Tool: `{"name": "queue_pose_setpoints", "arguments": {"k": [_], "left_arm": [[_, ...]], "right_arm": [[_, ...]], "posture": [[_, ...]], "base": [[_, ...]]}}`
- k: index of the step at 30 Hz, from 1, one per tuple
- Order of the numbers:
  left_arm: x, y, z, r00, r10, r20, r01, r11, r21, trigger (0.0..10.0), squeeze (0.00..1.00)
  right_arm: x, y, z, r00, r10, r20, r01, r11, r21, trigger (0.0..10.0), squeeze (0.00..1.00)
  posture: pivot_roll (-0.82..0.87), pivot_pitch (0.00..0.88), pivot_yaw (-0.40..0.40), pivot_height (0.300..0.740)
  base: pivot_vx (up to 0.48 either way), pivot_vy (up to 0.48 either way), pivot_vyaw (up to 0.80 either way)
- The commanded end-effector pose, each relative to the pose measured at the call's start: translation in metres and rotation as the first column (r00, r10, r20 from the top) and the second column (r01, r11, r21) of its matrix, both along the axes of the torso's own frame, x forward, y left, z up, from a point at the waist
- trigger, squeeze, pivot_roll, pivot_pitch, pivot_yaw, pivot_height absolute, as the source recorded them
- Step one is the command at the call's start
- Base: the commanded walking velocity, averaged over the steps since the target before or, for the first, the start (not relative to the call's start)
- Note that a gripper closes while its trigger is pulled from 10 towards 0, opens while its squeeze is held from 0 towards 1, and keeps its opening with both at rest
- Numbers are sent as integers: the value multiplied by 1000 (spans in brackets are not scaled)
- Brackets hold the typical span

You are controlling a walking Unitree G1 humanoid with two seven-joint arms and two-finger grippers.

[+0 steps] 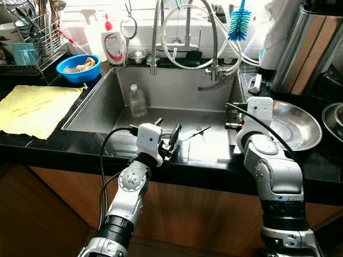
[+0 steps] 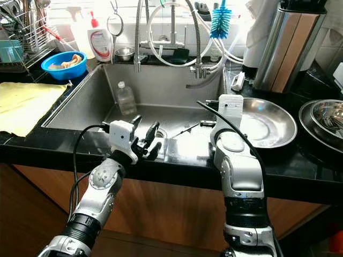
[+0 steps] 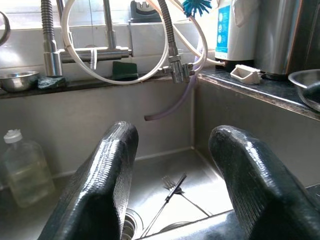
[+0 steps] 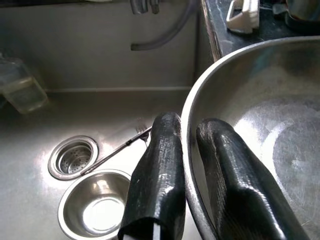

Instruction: Kitchen organization

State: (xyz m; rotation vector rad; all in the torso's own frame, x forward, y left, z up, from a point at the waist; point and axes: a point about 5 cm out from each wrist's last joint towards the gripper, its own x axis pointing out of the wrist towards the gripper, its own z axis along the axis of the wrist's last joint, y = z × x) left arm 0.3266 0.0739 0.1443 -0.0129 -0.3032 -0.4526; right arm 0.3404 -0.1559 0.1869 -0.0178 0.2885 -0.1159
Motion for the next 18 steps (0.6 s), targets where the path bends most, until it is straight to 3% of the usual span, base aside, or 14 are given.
{"name": "queue_pose_setpoints", "arguments": {"k": [1, 7, 11, 12, 13, 17, 18], "left_arm": [[2, 0, 0, 1000, -12, -10, 12, 1000, 7, 10000, 0], [3, 2, 1, 1000, -4, -12, 4, 1000, 2, 10000, 0], [3, 3, 1, 1000, 1, -12, -1, 1000, -4, 10000, 0], [3, 3, 1, 1000, 2, -13, -2, 1000, -4, 10000, 0], [3, 3, 1, 1000, 4, -13, -4, 1000, -6, 10000, 0], [3, 3, 2, 1000, 7, -12, -7, 1000, -10, 10000, 0], [3, 4, 2, 1000, 23, -11, -24, 1000, -19, 10000, 0]], "right_arm": [[3, 7, 4, 999, 39, 14, -39, 999, 17, 0, 0], [2, 15, 6, 996, 58, 63, -62, 997, 50, 0, 0], [4, 22, 19, 981, 127, 148, -127, 992, -11, 0, 0], [4, 25, 21, 974, 157, 160, -153, 987, -39, 3059, 0], [4, 30, 26, 959, 214, 188, -199, 976, -93, 10000, 0], [3, 36, 31, 933, 272, 237, -250, 961, -119, 10000, 0], [1, 45, 39, 885, 355, 300, -334, 935, -120, 10000, 0]], "posture": [[-179, 0, 66, 740], [-177, 0, 73, 740], [-181, 0, 75, 740], [-181, 0, 75, 740], [-181, 0, 75, 740], [-176, 0, 70, 740], [-173, 0, 67, 740]], "base": [[0, 0, 0], [0, 0, 0], [0, 0, 0], [0, 0, 0], [0, 0, 0], [0, 0, 0], [0, 0, 0]]}}
